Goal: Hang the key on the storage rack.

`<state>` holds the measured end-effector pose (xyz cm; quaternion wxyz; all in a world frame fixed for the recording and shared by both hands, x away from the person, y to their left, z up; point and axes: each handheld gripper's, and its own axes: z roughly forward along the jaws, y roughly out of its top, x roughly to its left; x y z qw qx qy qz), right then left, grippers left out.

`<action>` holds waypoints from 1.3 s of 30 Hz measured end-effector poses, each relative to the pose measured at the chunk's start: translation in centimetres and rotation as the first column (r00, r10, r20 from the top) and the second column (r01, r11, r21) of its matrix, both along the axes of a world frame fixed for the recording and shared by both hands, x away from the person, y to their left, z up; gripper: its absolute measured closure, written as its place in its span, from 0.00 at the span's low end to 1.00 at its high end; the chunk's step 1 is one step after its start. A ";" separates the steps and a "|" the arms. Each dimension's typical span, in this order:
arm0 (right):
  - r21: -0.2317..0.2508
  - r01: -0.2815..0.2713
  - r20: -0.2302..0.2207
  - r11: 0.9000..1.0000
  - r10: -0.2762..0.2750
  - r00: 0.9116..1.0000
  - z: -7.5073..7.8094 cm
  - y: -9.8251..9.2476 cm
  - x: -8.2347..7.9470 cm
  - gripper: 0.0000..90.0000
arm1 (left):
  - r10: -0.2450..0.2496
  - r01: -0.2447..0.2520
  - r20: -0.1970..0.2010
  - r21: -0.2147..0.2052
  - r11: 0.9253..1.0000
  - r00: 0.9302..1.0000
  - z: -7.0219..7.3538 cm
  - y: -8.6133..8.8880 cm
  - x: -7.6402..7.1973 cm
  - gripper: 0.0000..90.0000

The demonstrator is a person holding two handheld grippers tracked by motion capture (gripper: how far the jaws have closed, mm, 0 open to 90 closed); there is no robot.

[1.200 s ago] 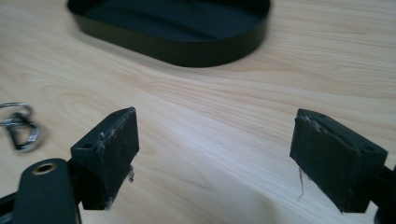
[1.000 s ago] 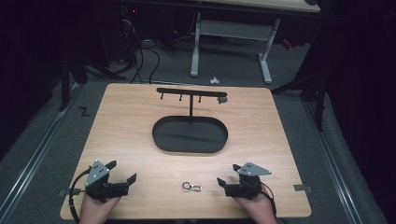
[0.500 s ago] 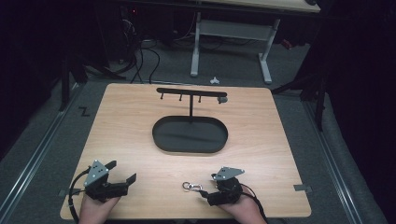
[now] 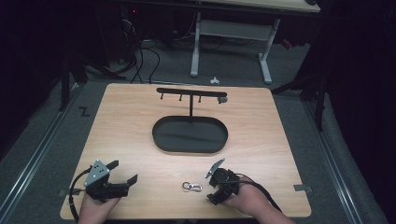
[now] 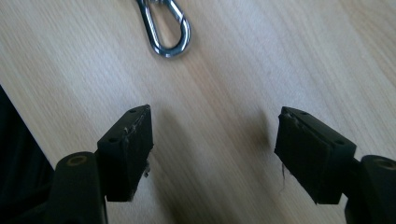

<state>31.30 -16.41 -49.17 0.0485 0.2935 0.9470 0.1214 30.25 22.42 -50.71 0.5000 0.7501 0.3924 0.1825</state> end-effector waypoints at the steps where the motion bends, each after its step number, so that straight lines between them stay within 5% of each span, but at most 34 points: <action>1: -0.030 -0.011 -0.014 0.999 0.011 1.000 0.1 0.2 0.1 0.31 | 0.000 0.000 0.000 0.001 1.000 1.000 0.0 0.0 0.0 0.08; 6: -0.160 -0.052 -0.082 0.986 0.039 0.996 0.7 1.7 0.7 0.34 | -0.005 0.005 -0.003 -0.004 1.000 1.000 -0.1 -0.2 0.1 0.08; 12: -0.231 -0.078 -0.113 0.970 0.053 0.992 0.7 2.7 1.3 0.36 | -0.004 0.004 0.004 -0.008 1.000 1.000 0.0 -0.1 0.0 0.08; 31: -0.210 -0.175 -0.124 0.962 0.152 0.981 1.0 8.2 2.7 0.54 | 0.002 -0.002 0.001 -0.016 1.000 1.000 0.0 0.2 0.1 0.09; 39: -0.249 -0.214 -0.158 0.944 0.179 0.971 0.5 9.7 3.5 0.65 | 0.003 -0.003 0.004 -0.022 1.000 1.000 0.1 0.5 0.1 0.10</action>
